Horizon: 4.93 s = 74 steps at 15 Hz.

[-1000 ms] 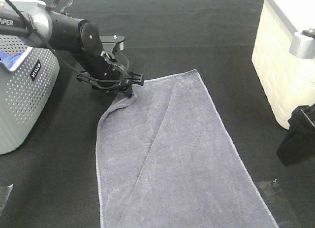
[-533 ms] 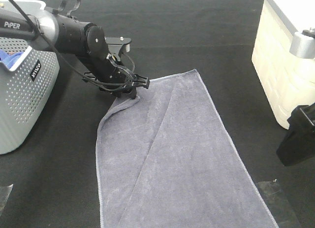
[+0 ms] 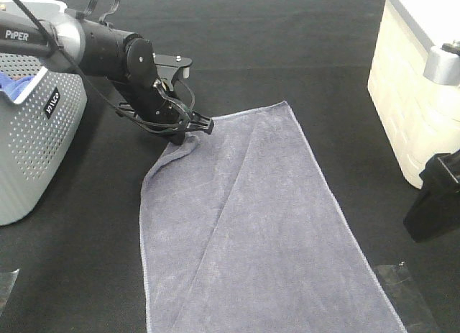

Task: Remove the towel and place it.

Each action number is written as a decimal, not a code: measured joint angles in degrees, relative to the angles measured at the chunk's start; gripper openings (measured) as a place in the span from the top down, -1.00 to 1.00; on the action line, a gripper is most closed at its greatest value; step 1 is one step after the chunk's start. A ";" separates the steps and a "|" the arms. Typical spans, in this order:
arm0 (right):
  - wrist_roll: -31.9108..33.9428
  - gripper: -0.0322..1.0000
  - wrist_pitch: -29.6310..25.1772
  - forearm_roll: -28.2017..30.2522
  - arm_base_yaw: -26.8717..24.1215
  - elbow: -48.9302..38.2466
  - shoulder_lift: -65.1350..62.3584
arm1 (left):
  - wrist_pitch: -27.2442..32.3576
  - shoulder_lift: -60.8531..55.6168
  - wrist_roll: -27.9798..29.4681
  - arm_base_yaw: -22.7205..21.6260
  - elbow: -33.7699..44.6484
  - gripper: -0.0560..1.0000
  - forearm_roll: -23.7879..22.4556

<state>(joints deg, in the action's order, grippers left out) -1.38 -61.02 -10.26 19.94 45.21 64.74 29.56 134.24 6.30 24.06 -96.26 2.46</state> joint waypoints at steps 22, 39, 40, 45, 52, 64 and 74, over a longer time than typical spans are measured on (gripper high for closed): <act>0.46 -0.33 0.00 0.00 0.00 0.00 0.00 | -0.06 0.69 -2.46 0.52 0.00 0.74 4.93; -6.65 -0.33 19.25 -4.18 0.00 31.91 39.42 | 11.00 -8.25 -1.55 -6.25 -0.06 0.88 -5.67; -6.76 -0.33 19.31 -3.38 0.00 36.10 43.14 | 10.94 -8.25 -1.55 -6.25 -0.06 0.88 -5.67; -7.05 -0.33 19.37 -1.55 0.00 55.63 61.54 | 10.60 -8.25 -1.55 -6.25 -0.06 0.88 -5.73; -8.54 -0.33 19.37 -2.01 0.00 66.63 75.06 | 9.34 -8.25 -1.55 -6.25 -0.06 0.88 -5.79; -8.77 0.94 20.74 1.32 -0.29 67.04 77.41 | 4.93 -8.25 -1.55 -6.25 -0.06 0.88 -6.99; 4.01 0.94 35.41 16.16 -8.25 74.08 73.91 | -44.75 0.34 -1.55 -9.74 -0.86 0.88 -15.70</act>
<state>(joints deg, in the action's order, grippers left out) 2.64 -25.61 5.90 11.69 119.29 138.66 -15.18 134.59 4.76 14.32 -97.12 -13.24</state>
